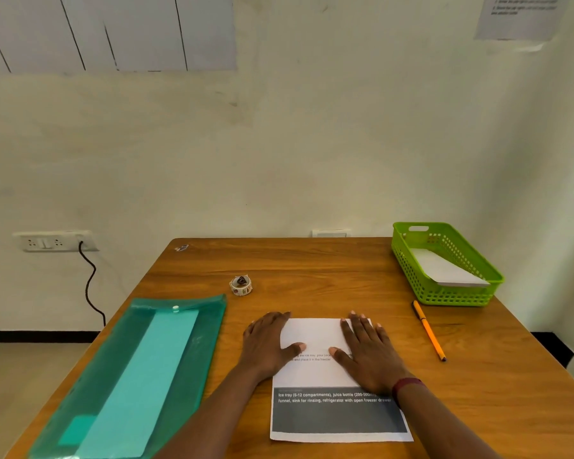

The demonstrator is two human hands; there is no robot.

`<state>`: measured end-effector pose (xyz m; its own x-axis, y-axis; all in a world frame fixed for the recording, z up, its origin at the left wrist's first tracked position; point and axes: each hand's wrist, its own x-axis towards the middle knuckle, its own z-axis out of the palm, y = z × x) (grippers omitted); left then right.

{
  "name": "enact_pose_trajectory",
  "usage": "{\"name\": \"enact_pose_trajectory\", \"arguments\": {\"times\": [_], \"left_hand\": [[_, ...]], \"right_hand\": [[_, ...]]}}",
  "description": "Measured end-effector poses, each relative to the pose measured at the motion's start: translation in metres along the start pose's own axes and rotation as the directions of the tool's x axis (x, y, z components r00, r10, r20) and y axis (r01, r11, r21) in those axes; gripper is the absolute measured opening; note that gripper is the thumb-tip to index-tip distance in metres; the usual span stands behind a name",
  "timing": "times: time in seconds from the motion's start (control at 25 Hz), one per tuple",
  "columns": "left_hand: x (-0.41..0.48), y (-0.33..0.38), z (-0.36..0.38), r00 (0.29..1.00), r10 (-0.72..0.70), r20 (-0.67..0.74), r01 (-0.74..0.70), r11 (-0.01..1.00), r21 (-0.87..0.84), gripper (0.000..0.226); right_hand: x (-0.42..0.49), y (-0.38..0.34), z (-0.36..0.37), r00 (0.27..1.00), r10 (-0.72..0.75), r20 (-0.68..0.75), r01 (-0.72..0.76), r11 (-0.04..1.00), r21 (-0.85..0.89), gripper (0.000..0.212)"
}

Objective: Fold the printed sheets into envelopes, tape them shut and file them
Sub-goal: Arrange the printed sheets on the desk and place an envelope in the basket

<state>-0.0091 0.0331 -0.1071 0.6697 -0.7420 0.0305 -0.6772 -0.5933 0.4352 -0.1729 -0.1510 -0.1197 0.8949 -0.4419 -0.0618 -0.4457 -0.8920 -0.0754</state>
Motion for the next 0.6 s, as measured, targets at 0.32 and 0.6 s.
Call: {"name": "enact_pose_trajectory", "arguments": {"times": [0.32,0.6], "left_hand": [[0.0,0.008,-0.003,0.999,-0.022,-0.047,0.018,0.996,-0.091,0.078],[0.006,0.011,-0.012,0.998,0.052,-0.044,-0.05,0.997,0.056,0.085]], "right_hand": [[0.004,0.004,-0.001,0.999,-0.02,0.029,0.019,0.999,0.027,0.085],[0.006,0.013,-0.02,0.998,-0.035,-0.052,0.043,0.984,0.17,0.061]]}}
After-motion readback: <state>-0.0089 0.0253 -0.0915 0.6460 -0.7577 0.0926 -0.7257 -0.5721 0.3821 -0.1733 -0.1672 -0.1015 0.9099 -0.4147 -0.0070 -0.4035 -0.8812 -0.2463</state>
